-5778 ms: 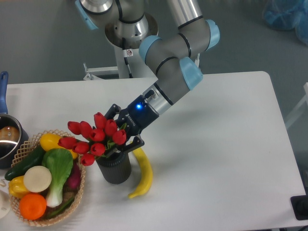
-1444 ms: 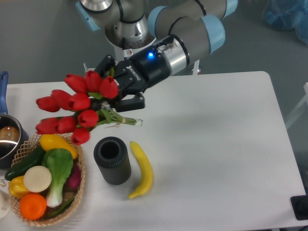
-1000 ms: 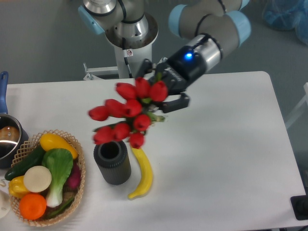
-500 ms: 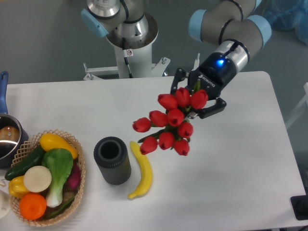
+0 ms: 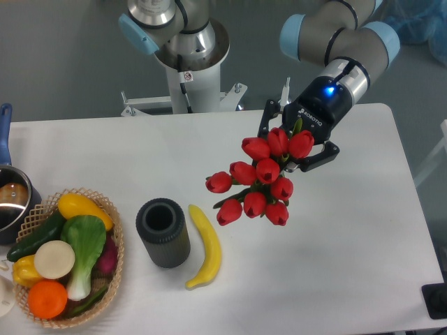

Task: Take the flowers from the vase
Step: 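Carry the held tulips away from the vase over the open table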

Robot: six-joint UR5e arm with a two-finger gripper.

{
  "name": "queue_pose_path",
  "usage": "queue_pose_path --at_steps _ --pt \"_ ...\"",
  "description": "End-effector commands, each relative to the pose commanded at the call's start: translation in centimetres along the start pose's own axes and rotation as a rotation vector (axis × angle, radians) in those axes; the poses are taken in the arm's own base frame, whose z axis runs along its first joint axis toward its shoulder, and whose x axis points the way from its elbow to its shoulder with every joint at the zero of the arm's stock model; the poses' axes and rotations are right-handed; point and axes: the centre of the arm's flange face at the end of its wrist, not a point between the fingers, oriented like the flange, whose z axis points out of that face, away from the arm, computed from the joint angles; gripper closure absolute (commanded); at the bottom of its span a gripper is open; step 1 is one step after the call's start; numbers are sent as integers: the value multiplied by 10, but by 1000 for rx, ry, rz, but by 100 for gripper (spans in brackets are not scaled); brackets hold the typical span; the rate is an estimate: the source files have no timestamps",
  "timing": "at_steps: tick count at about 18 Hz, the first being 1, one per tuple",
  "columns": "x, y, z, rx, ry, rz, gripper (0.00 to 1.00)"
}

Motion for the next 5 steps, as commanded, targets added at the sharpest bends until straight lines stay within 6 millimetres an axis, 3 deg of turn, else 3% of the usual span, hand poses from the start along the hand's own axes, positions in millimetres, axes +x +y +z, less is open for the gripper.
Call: queue_pose_path --at_steps 5 --pt "-1 0 0 -18 -7 3 60"
